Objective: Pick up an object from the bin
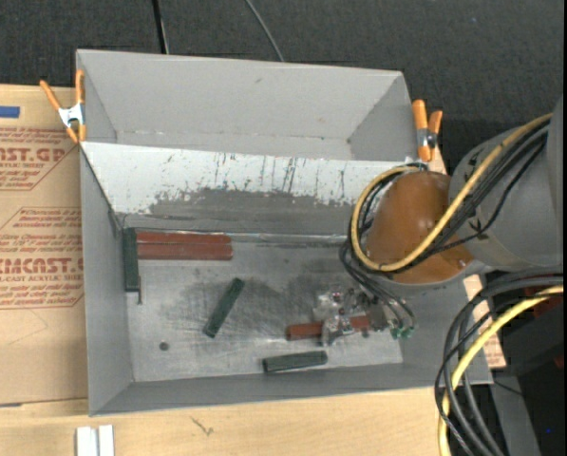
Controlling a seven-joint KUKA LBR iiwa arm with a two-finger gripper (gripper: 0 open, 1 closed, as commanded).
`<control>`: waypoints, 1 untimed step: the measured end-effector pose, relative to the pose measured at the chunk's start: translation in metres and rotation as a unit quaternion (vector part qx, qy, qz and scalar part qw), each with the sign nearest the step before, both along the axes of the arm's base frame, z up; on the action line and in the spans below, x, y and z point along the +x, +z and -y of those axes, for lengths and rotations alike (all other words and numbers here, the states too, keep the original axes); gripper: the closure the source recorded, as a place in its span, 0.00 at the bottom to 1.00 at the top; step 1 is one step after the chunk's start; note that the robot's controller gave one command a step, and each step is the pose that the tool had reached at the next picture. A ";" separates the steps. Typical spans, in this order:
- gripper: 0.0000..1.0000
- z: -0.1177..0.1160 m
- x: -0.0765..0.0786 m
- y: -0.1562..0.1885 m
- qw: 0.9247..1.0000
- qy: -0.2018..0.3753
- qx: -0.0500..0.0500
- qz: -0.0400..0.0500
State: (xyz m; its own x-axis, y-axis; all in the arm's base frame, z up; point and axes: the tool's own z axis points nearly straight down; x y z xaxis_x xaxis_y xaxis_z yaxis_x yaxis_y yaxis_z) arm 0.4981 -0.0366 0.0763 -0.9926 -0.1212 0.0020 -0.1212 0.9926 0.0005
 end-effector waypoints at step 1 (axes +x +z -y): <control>1.00 0.000 0.000 0.000 1.000 0.000 0.000 0.000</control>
Offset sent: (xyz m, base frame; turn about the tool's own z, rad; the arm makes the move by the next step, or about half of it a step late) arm -0.0079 -0.0022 0.1666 0.0015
